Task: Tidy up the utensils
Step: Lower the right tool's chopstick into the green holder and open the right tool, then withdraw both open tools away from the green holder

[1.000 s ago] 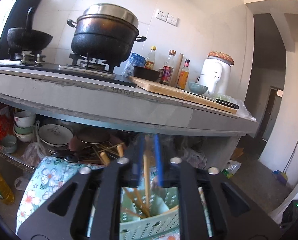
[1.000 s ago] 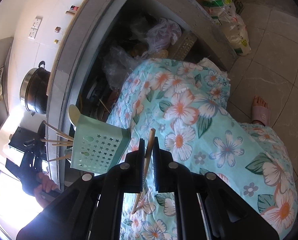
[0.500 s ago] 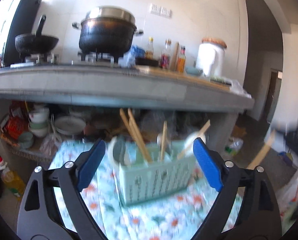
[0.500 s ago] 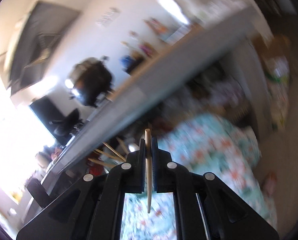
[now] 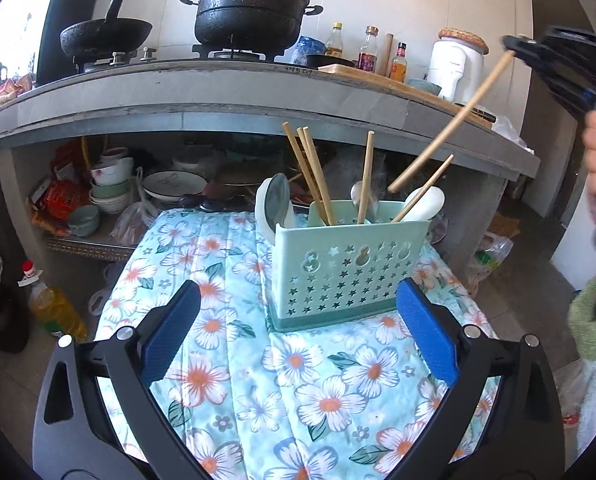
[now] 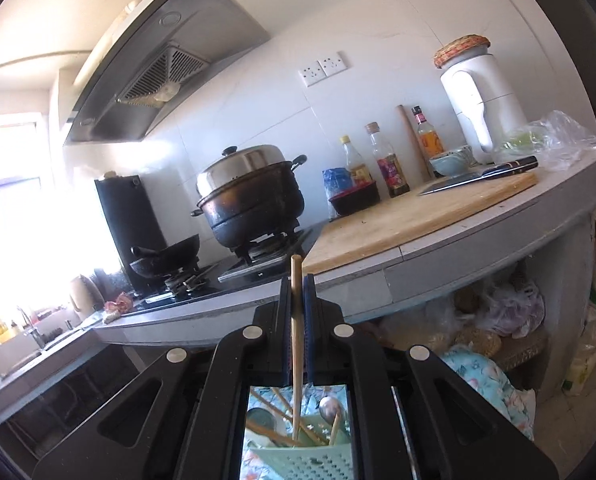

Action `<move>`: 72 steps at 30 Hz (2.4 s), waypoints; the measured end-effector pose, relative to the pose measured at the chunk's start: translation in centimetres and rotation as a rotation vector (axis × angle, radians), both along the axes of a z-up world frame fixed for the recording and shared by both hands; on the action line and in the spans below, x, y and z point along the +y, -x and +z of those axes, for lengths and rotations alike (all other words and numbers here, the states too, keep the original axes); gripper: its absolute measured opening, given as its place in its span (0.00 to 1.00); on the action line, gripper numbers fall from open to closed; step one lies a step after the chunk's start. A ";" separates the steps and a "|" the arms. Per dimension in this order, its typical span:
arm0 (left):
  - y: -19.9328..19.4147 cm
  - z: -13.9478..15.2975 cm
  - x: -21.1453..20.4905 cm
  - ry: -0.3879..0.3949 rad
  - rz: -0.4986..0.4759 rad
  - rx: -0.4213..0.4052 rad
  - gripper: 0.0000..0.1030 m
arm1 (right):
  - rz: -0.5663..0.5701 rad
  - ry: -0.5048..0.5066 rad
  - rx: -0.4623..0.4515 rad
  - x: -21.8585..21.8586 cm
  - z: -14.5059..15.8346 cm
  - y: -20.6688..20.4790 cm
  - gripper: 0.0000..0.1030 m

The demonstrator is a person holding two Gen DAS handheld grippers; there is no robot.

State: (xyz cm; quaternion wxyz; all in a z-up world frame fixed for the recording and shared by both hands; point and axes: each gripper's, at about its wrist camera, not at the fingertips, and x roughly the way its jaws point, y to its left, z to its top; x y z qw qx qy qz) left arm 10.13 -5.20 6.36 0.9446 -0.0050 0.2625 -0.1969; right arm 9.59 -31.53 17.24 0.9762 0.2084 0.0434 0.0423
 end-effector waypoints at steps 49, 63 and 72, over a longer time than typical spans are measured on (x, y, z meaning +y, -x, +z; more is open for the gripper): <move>-0.8 -0.5 -0.8 -0.238 0.377 0.073 0.92 | -0.245 0.351 0.586 5.6 -15.2 5.2 0.78; -1.1 -0.1 -0.3 -0.240 0.403 0.061 0.92 | -0.277 0.367 0.585 5.7 -15.1 4.8 0.94; -1.1 -0.5 0.0 -0.254 0.412 0.062 0.92 | -0.282 0.357 0.584 5.5 -14.8 4.7 0.94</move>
